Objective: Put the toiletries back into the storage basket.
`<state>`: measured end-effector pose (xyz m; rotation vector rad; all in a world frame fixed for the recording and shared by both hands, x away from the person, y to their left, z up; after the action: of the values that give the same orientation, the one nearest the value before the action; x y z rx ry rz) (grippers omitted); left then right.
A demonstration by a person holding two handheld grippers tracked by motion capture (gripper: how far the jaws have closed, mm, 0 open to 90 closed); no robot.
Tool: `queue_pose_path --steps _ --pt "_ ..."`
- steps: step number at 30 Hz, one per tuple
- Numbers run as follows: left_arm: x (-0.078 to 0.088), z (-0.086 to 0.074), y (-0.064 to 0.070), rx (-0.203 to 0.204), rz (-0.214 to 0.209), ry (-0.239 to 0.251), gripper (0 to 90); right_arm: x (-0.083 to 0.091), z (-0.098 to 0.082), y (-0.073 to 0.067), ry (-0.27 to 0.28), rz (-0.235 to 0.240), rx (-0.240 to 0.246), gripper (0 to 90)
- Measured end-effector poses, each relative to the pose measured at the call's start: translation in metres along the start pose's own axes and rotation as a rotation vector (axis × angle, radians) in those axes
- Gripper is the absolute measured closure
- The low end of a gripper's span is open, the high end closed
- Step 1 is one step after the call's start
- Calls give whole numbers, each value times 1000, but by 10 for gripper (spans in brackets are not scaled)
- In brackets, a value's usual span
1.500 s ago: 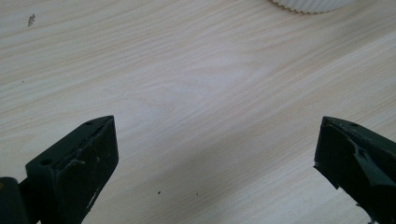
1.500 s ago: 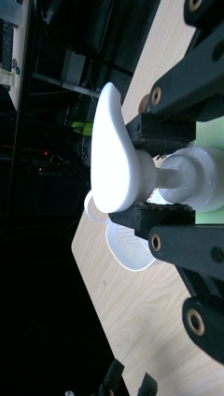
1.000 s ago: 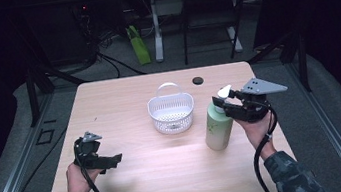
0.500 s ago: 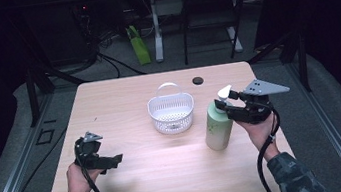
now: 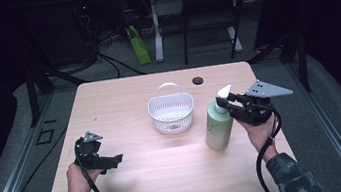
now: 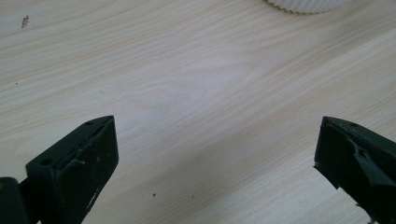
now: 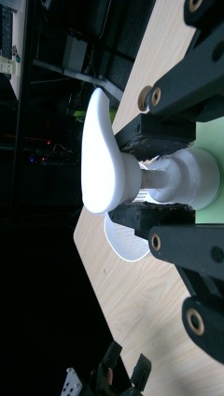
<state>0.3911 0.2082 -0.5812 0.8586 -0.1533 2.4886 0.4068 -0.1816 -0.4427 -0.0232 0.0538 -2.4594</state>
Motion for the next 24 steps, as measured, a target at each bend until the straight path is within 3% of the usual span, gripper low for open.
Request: queue_pose_path --steps 15,24 --pt "-1 0 2 3 -10 -1 0 2 1 3 65 -7 -62 668" --pt "-2 0 3 3 -15 -2 0 4 6 1 89 -10 -40 669"
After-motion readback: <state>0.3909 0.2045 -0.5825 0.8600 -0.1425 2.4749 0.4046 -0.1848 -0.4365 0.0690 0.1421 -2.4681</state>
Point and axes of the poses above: each handheld gripper's, and its own axes: x roughly backward along the jaws, z roughly out of its top, y roughly to its right, the point moved 9 cm from there along -x, roughly forward along the jaws, and after that the axes turned 14 degrees about y, right-handed, at the moved point
